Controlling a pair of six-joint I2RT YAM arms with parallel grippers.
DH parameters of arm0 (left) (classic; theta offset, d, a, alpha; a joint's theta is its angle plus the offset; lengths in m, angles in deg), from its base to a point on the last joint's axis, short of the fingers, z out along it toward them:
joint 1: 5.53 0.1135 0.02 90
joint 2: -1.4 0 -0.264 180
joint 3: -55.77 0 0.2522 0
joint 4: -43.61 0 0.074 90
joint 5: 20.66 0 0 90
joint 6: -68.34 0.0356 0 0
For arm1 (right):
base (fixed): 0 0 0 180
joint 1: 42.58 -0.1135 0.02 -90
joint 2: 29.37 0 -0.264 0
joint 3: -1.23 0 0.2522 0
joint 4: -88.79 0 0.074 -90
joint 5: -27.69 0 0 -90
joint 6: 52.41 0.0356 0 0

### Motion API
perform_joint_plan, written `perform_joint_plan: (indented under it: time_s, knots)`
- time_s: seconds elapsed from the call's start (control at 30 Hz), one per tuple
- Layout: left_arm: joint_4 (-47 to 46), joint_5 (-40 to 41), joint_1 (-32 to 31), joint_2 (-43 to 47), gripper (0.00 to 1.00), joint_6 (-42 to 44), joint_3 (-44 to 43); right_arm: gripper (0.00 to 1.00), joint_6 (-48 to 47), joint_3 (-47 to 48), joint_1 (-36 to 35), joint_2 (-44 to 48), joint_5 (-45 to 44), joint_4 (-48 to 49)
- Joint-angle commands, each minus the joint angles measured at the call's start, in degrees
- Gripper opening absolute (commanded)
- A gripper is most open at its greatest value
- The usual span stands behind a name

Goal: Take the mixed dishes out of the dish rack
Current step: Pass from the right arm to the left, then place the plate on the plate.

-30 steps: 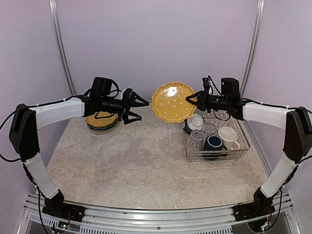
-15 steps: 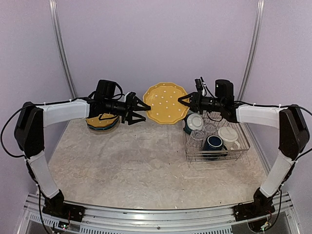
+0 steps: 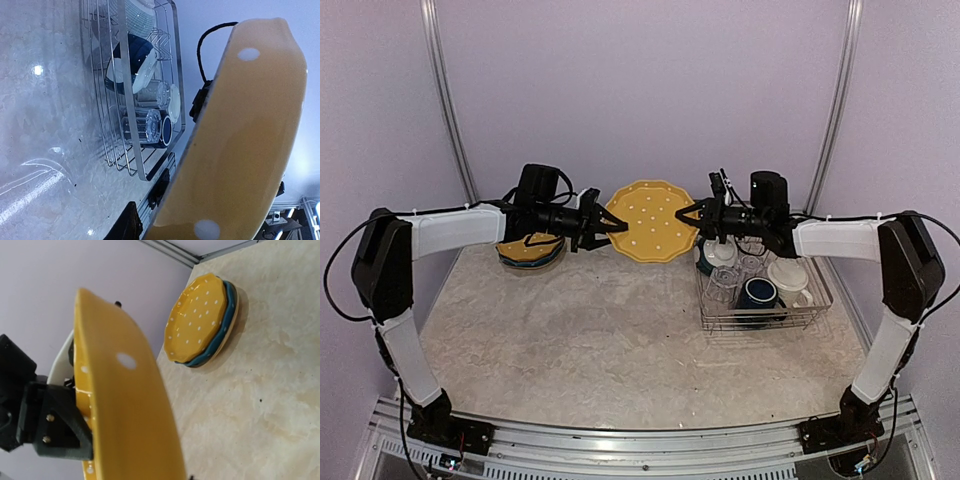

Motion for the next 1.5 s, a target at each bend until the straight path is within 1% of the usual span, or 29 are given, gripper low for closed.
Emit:
perform_joint_plan:
  time_s: [0.0, 0.2, 0.3, 0.33, 0.5, 0.53, 0.57, 0.6, 0.63, 0.73, 0.8, 0.9, 1.0, 1.17, 1.37, 1.47]
  knots:
    - [-1.04, 0.24, -0.05, -0.50, 0.26, 0.16, -1.32, 0.00, 1.95, 1.29, -0.87, 0.20, 2.67, 8.96]
    - [-1.04, 0.42, 0.76, 0.38, 0.06, 0.34, -0.46, 0.00, 0.82, 1.51, -0.87, -0.40, 2.32, 7.51]
    - [-2.96, 0.31, 1.59, 1.08, 0.00, 0.02, 0.52, 0.05, -0.74, 1.93, -0.88, -1.05, 1.92, 5.47]
    - [-2.90, 0.30, 1.85, 1.31, 0.00, -0.05, 0.71, 0.08, -1.01, 2.13, -0.90, -1.38, 1.90, 4.81]
    - [-1.67, 0.28, 3.27, 2.24, 0.00, 0.28, 1.34, 0.40, -2.83, 2.90, -0.88, -1.77, 1.45, 2.47]
    - [-1.65, 0.18, 3.63, 2.46, 0.00, 0.29, 1.60, 0.48, -3.32, 3.08, -0.90, -1.91, 1.22, 1.71]
    - [-1.65, 0.16, 3.89, 2.70, 0.00, 0.25, 1.92, 0.58, -3.83, 3.27, -0.90, -1.91, 0.93, 0.99]
    - [-1.73, 0.08, 4.11, 3.01, 0.00, 0.20, 2.18, 0.64, -4.47, 3.43, -0.86, -1.86, 0.71, 0.37]
    - [-1.74, 0.00, 4.49, 3.19, 0.00, 0.16, 2.48, 0.70, -4.79, 3.55, -0.87, -1.97, 0.53, -0.11]
    - [-1.65, -0.08, 5.04, 3.60, 0.00, 0.30, 2.80, 0.82, -5.71, 4.10, -0.91, -2.18, 0.04, -1.64]
    - [-1.65, 0.22, 5.80, 4.03, 0.00, 0.51, 3.58, 0.88, -7.06, 4.93, -0.85, -2.02, -0.63, -3.70]
    - [-0.18, 0.70, 7.77, 5.21, 0.00, 0.92, 5.24, 0.92, -10.24, 6.24, -0.83, -1.33, -2.55, -8.10]
    - [2.34, 1.60, 10.85, 6.83, 0.00, 2.65, 6.51, 0.93, -13.17, 7.16, -0.42, -0.25, -4.49, -12.76]
    - [9.71, 4.30, 17.33, 9.15, 0.00, 7.79, 7.18, 0.93, -16.76, 6.97, 0.73, 2.48, -7.05, -17.73]
    - [11.82, 6.19, 26.42, 11.18, 0.00, 10.29, 9.38, 0.94, -20.85, 6.24, 2.86, 5.97, -11.17, -23.43]
    - [12.22, 7.24, 29.42, 11.01, 0.00, 10.84, 9.21, 0.94, -22.56, 6.02, 3.89, 7.44, -12.87, -26.42]
